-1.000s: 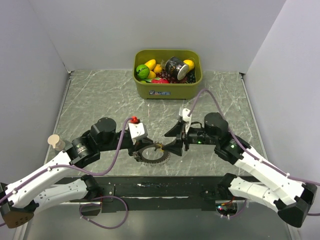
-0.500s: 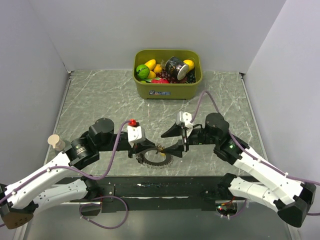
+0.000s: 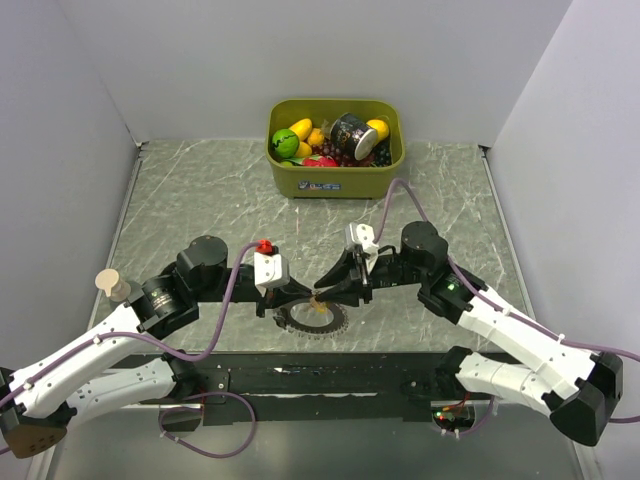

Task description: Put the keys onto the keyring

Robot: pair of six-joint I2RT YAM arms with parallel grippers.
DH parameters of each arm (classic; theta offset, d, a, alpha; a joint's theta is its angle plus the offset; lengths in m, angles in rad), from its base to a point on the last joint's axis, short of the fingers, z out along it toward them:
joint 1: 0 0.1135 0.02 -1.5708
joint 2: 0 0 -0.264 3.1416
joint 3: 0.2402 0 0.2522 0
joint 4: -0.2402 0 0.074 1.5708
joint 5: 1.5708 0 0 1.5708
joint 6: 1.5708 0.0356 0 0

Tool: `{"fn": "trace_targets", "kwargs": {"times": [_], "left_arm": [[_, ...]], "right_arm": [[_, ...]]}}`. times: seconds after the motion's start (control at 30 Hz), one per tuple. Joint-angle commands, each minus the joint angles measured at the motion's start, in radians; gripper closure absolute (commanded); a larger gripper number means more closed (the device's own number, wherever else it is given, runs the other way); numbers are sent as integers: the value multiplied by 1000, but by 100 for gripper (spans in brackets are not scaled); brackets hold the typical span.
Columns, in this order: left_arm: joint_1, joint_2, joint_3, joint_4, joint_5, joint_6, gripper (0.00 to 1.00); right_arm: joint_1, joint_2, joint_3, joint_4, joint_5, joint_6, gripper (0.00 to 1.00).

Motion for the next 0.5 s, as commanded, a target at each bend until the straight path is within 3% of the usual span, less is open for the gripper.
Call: {"fn": "trace_targets", "kwargs": {"times": [0.0, 0.1, 0.17, 0.43, 0.47], "left_arm": [[-2, -18, 18, 104, 47, 0, 99], [-4, -25, 18, 109, 47, -5, 99], [-4, -31, 13, 121, 50, -9, 99], [-4, -50, 21, 92, 7, -19, 99], [-4, -51, 24, 82, -1, -17, 94]], "right_arm": [[-6, 25, 51, 30, -30, 6, 75], [-5, 40, 68, 1, -33, -5, 93], [-5, 42, 71, -2, -30, -9, 99], [-6, 22, 67, -2, 4, -15, 100], [-6, 25, 71, -2, 4, -19, 100]]}}
